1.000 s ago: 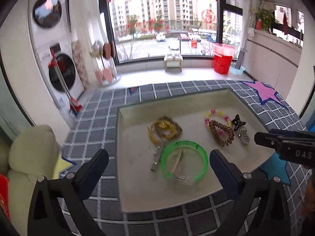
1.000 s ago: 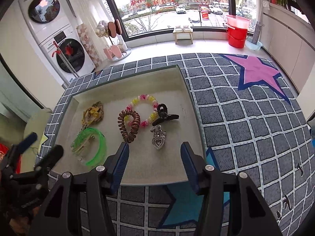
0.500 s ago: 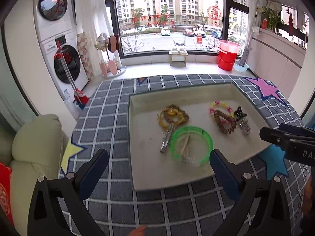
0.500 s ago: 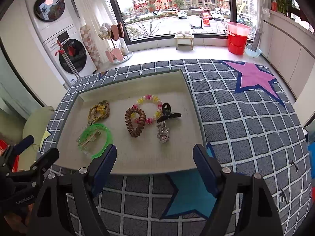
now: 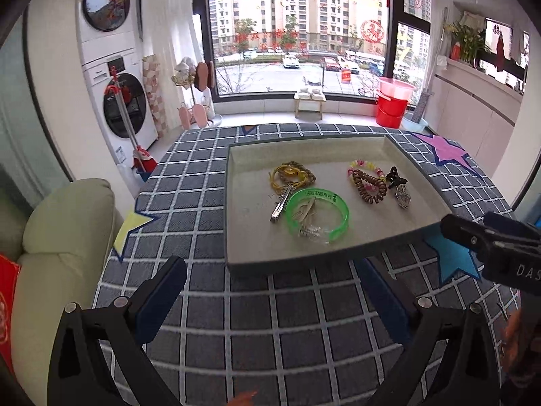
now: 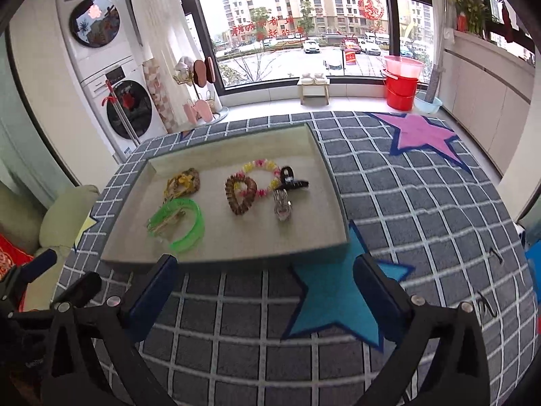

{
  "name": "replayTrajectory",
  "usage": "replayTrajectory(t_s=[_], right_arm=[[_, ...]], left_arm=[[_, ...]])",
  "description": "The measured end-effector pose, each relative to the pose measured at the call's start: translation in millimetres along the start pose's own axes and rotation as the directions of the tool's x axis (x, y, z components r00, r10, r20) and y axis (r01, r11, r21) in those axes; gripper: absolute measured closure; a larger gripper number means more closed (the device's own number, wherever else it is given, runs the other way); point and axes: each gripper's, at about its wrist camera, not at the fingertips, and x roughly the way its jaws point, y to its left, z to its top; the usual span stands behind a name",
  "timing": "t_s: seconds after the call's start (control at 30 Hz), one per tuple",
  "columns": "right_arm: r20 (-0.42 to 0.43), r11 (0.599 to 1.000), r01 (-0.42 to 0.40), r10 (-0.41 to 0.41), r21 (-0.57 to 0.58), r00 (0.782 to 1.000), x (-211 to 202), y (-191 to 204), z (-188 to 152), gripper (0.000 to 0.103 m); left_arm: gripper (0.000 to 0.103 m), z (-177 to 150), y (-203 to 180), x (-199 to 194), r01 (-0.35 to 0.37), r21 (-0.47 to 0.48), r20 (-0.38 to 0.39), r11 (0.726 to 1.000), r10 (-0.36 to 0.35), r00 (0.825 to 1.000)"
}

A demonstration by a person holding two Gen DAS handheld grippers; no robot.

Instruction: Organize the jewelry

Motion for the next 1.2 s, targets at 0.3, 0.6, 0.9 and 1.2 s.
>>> replayTrajectory(t_s=[0.3, 0.6, 0.9, 1.2], right_arm=[[0.026, 1.000, 0.019, -0.020, 0.012, 0.999, -25, -6, -31, 0.000], [0.064, 0.998, 0.058, -0.057, -0.021, 0.996, -47, 1, -57, 0.000], [0.115, 0.995, 0.090, -0.084, -0.047, 0.990, -71, 11, -77, 0.000], [0.144, 0.992, 0.109, -0.100, -0.061, 0.985, -84, 17, -84, 0.000]], left_arm=[[0.000, -32, 3, -23, -0.026, -0.040, 0.016, 0.999, 0.027, 1.000], [0.000, -58, 2, -39, -0.046, -0.058, 0.018, 0.997, 0.047, 0.999], [0.000, -71, -1, -57, -0.056, -0.054, 0.044, 0.997, 0.059, 0.997], [0.000, -80, -3, -67, -0.064, -0.053, 0.041, 0.997, 0.066, 0.997]])
